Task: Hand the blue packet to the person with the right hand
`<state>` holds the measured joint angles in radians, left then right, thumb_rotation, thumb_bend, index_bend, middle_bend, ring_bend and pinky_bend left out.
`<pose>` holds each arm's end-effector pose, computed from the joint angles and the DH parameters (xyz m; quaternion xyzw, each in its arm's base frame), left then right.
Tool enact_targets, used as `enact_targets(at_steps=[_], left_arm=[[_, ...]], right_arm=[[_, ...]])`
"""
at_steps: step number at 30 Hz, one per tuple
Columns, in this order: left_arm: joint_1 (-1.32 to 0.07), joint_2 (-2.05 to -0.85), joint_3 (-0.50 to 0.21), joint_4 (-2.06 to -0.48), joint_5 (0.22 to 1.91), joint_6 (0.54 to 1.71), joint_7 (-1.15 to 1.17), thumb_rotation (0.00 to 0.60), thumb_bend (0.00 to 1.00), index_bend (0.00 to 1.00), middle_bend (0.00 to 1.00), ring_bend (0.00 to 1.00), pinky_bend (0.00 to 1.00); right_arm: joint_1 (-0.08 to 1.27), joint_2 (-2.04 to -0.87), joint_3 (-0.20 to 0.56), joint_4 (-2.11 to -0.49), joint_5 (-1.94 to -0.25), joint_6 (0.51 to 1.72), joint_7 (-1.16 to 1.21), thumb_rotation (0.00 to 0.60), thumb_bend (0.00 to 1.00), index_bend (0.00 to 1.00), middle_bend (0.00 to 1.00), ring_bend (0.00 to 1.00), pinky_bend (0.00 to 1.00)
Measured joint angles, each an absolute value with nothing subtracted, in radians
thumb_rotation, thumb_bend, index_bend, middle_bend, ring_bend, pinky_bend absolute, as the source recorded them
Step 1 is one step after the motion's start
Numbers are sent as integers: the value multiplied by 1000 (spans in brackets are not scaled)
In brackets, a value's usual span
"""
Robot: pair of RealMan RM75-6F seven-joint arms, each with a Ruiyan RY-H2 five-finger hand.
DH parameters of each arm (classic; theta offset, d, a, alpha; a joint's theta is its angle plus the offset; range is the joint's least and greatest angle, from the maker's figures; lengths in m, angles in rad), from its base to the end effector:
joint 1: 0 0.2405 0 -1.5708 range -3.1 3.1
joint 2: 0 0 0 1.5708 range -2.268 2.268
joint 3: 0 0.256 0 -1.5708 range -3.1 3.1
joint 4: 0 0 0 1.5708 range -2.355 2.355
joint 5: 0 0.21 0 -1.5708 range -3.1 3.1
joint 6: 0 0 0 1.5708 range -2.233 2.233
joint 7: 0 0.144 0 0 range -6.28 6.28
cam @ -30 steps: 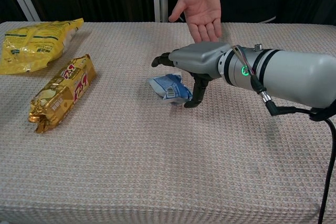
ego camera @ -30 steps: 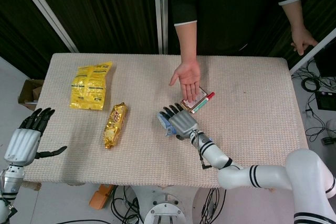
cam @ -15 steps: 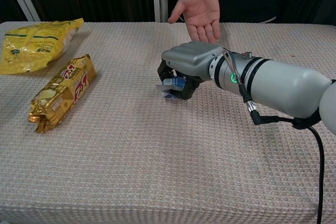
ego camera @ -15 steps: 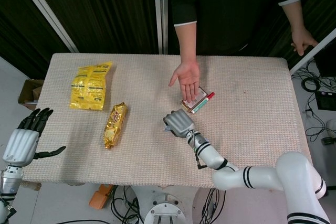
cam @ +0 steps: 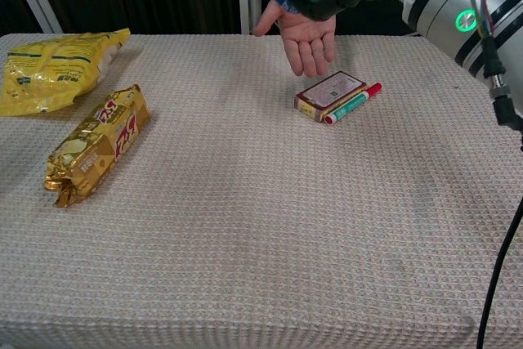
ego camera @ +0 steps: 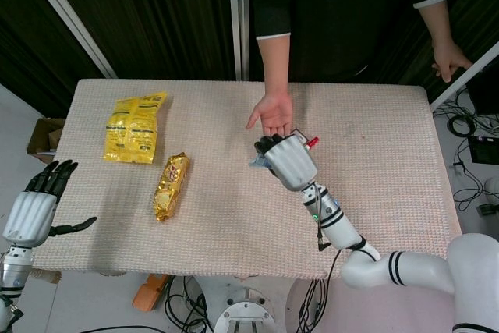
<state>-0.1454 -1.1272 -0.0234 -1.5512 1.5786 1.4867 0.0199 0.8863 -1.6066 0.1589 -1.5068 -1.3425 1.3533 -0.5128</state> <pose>-0.3030 0.1946 0.1543 -0.6447 -0.3364 -0.3909 0.5643 -0.0527 -0.3382 0.0159 0.7112 -0.1500 0.5202 0.4485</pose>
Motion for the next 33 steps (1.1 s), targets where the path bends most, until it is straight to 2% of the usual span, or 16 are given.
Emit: enact_targets(at_steps=[3, 10, 12, 13, 14, 16, 17, 18, 19, 20, 22, 28, 33], left_arm=[[-153, -1130, -23, -1558, 1588, 1482, 33, 308, 0, 36, 64, 65, 208], [-169, -1136, -25, -1577, 1593, 1462, 54, 308, 0, 37, 64, 66, 208], [-169, -1133, -23, -1581, 1590, 1459, 52, 309, 0, 36, 64, 66, 208], [-168, -1131, -23, -1581, 1590, 1459, 52, 308, 0, 36, 64, 66, 208], [-167, -1130, -22, -1580, 1589, 1460, 52, 310, 0, 37, 64, 66, 208], [-164, -1127, -21, -1578, 1585, 1464, 50, 308, 0, 37, 64, 66, 208], [-162, -1125, -22, -1577, 1583, 1465, 49, 306, 0, 37, 64, 66, 208], [-160, -1124, -22, -1575, 1579, 1467, 47, 307, 0, 37, 64, 66, 208], [-159, -1123, -22, -1573, 1577, 1467, 44, 308, 0, 36, 64, 66, 208], [-159, -1123, -23, -1571, 1573, 1466, 41, 308, 0, 36, 64, 66, 208], [-158, -1124, -23, -1566, 1567, 1463, 36, 310, 0, 36, 64, 66, 208], [-155, -1126, -24, -1567, 1571, 1473, 46, 308, 0, 37, 64, 66, 208], [-150, -1122, -26, -1580, 1568, 1481, 58, 306, 0, 37, 64, 66, 208]], right_arm=[[881, -1607, 185, -1461, -1311, 1345, -509, 600, 475, 830, 711, 653, 912], [901, -1670, 251, -1270, -1195, 1180, -479, 600, 466, 809, 697, 646, 901], [909, -1691, 266, -1239, -1167, 1148, -471, 600, 439, 738, 656, 615, 871], [914, -1698, 272, -1228, -1156, 1128, -464, 600, 411, 666, 614, 576, 835], [916, -1701, 276, -1223, -1152, 1116, -457, 600, 372, 569, 554, 513, 775], [920, -1702, 279, -1211, -1148, 1095, -442, 600, 268, 346, 387, 330, 594], [920, -1700, 278, -1210, -1146, 1079, -432, 600, 193, 188, 248, 186, 419], [920, -1697, 278, -1212, -1144, 1069, -428, 600, 119, 70, 119, 75, 238], [920, -1688, 276, -1216, -1140, 1047, -421, 600, 81, 21, 57, 25, 134], [920, -1679, 275, -1221, -1138, 1030, -415, 600, 30, 0, 5, 0, 34], [920, -1660, 272, -1226, -1143, 1006, -407, 600, 4, 0, 0, 0, 0], [896, -1609, 264, -1295, -1175, 1033, -366, 600, 0, 0, 0, 0, 0], [816, -1513, 229, -1457, -1250, 1148, -354, 600, 0, 0, 0, 0, 0]])
